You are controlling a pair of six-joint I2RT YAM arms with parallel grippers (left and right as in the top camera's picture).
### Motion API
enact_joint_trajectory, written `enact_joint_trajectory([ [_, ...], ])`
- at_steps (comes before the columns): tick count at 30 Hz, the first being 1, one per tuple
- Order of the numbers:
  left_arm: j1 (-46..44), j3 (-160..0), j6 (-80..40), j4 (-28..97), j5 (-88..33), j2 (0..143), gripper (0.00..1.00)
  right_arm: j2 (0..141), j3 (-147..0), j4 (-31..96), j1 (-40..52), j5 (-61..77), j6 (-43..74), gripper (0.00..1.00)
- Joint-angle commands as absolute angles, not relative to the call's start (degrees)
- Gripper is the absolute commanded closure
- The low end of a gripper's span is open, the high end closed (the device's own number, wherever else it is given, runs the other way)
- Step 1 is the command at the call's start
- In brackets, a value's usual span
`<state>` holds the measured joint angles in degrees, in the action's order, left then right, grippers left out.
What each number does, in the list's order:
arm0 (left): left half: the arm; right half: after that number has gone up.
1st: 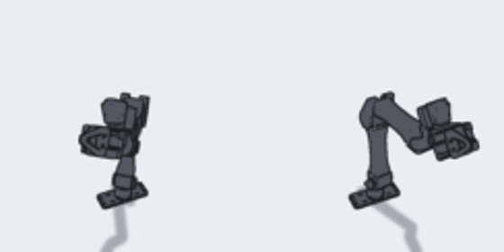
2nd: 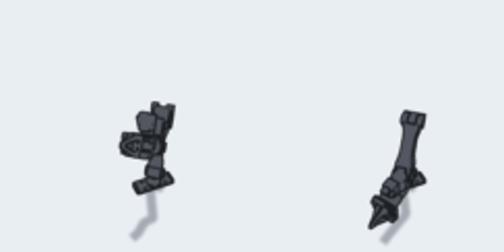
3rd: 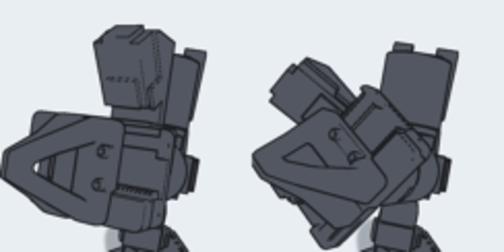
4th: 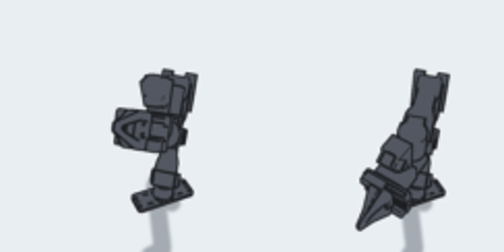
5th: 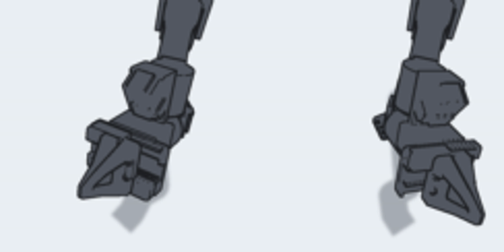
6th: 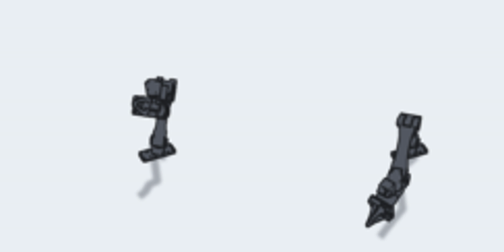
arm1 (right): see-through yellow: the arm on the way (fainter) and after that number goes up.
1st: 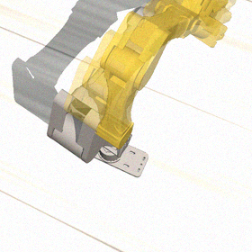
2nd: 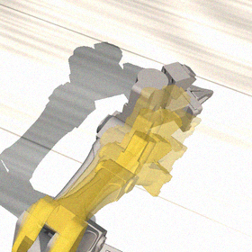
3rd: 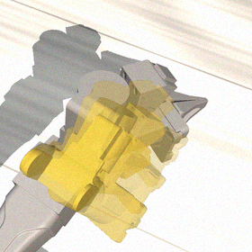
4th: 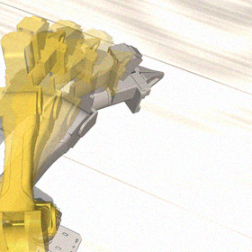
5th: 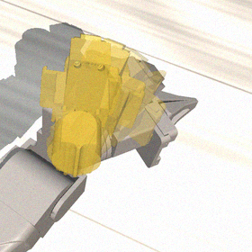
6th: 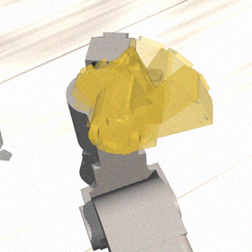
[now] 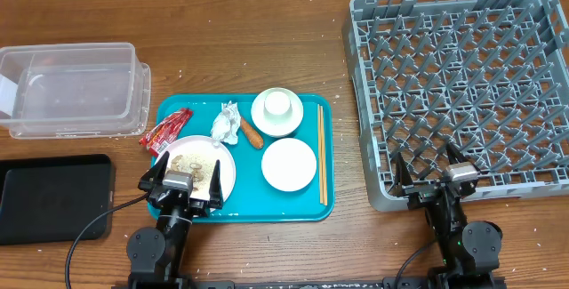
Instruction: Sort waste into correct bins and load items into the dishwasher
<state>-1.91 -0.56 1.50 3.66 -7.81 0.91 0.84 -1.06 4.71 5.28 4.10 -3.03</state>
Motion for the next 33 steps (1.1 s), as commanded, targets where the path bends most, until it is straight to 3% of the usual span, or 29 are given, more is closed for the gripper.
enact_joint_trajectory([
  [1,-2.17,-0.27,2.2,3.81,-7.05,0.36,0.0,0.23,-0.47,4.45,5.17,4.19,-3.22,0.0],
  [19,-2.17,-0.27,2.55,1.91,-6.72,0.36,0.0,0.23,-0.47,4.45,5.17,4.19,-3.22,0.0],
  [23,-2.28,-0.3,-2.13,-1.15,-17.89,0.36,0.0,0.23,-0.47,4.45,5.17,4.19,-3.22,0.0],
  [33,-2.26,-2.52,-4.89,-6.11,-21.41,0.36,0.0,0.23,-0.47,4.45,5.17,4.19,-3.22,0.0],
])
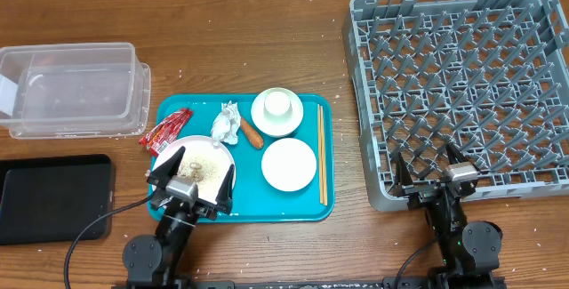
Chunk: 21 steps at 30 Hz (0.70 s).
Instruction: Sort waste into correct bins and load items into the dishwasher
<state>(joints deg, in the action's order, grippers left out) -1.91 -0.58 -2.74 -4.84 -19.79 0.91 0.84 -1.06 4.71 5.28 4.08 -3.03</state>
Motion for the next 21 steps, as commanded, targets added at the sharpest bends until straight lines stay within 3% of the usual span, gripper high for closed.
enact_joint_trajectory([
  [1,-2.26,-3.7,-4.89,-5.78,-19.9,0.36,0.0,0.23,-0.47,4.45,5.17,4.19,-3.22,0.0],
  [9,-2.26,-18.65,-4.32,9.56,-12.51,6.28,0.0,0.23,-0.47,4.45,5.17,4.19,-3.22,0.0],
  [21,-2.28,-58.85,-4.29,41.32,-13.85,48.03,0.0,0.23,-0.47,4.45,5.17,4.16,-3.22,0.0],
])
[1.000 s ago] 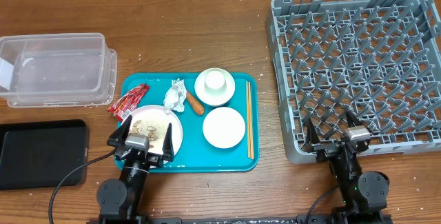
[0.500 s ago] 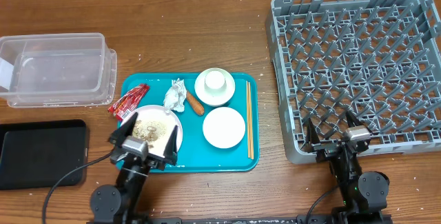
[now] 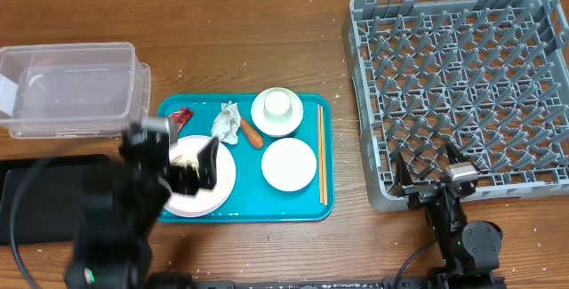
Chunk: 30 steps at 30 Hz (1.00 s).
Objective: Sort waste into correct bins and load items into the dishwasher
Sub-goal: 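Move the left gripper to the white plate's rim and grasp it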
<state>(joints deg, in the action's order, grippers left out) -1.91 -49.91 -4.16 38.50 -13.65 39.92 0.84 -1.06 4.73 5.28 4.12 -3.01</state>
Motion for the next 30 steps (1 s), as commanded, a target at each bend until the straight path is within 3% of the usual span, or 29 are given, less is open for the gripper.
enact_joint_trajectory([
  [1,-2.28,-61.3,-4.32,42.48,-14.83,50.63,0.0,0.23,-0.47,4.45,5.17,4.19,-3.22,0.0],
  [8,-2.31,-69.87,-5.13,46.15,-27.88,63.53,0.0,0.23,-0.47,4.45,5.17,4.19,-3.22,0.0],
  [17,-11.4,-73.25,-22.26,64.42,3.31,70.08,0.0,0.23,-0.47,4.45,5.17,4.19,-3.22,0.0],
  [22,-16.93,-73.23,-23.35,61.87,2.94,71.96,0.0,0.23,-0.47,4.45,5.17,4.16,-3.22,0.0],
  [30,-17.63,-73.23,-25.56,63.92,2.92,79.24,0.0,0.23,-0.47,4.45,5.17,4.19,-3.22,0.0],
])
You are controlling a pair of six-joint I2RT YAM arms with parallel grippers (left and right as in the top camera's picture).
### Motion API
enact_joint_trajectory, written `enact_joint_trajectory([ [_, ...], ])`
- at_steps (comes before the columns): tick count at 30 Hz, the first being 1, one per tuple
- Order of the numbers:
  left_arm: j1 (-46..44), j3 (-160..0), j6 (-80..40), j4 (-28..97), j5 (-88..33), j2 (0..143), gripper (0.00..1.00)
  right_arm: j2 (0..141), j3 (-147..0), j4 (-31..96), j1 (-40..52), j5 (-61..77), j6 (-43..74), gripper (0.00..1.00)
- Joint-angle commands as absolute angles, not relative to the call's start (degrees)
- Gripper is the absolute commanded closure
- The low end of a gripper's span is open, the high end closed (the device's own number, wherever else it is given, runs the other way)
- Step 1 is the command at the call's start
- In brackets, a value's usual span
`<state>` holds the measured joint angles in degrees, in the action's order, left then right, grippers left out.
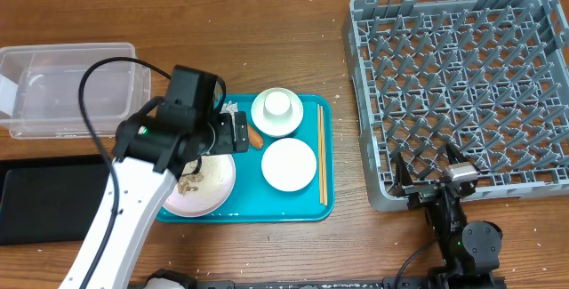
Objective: Sort waste into correct bins and load items into the dishwasher
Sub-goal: 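Move the left gripper to the white plate's rim and grasp it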
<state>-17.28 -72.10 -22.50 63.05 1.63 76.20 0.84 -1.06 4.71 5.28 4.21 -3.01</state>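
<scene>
A teal tray holds a plate with food scraps, an empty white plate, a cup on a saucer, chopsticks and a sausage piece. A crumpled napkin peeks out from behind my left arm. My left gripper hangs over the tray's back left, beside the sausage; its fingers look open, with nothing seen between them. The red wrapper is hidden under the arm. My right gripper stands open at the front edge of the grey dish rack.
A clear plastic bin stands at the back left of the table. A black bin lies in front of it, partly under my left arm. The rack fills the right side.
My left arm has moved up and to the right, from over the tray's left edge to over its back left, next to the sausage. The right arm has not moved.
My left gripper was open at the tray's front edge, over the scrap plate. It then stood slightly further in, then over the tray's left edge, and now near the napkin and sausage. Nothing on the tray has shifted. My right gripper stayed open at the rack.
</scene>
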Motion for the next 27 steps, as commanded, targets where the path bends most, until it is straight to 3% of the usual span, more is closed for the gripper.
enact_joint_trajectory([
  [1,-17.63,-73.23,-27.14,64.53,2.9,80.62,0.0,0.23,-0.47,4.45,5.17,4.19,-3.22,0.0],
  [6,-17.67,-73.23,-28.97,65.28,-1.67,87.48,0.0,0.23,-0.47,4.45,5.17,4.19,-3.22,0.0],
  [11,-17.67,-73.23,-29.06,66.37,-2.39,93.91,0.33,0.23,-0.47,4.45,5.17,4.19,-3.22,0.0],
  [18,-17.72,-73.23,-29.91,66.65,0.21,99.98,0.37,0.23,-0.47,4.45,5.17,4.19,-3.22,0.0],
  [27,-17.74,-73.08,-29.87,65.43,1.06,103.33,0.32,0.23,-0.47,4.45,5.17,4.19,-3.22,0.0],
])
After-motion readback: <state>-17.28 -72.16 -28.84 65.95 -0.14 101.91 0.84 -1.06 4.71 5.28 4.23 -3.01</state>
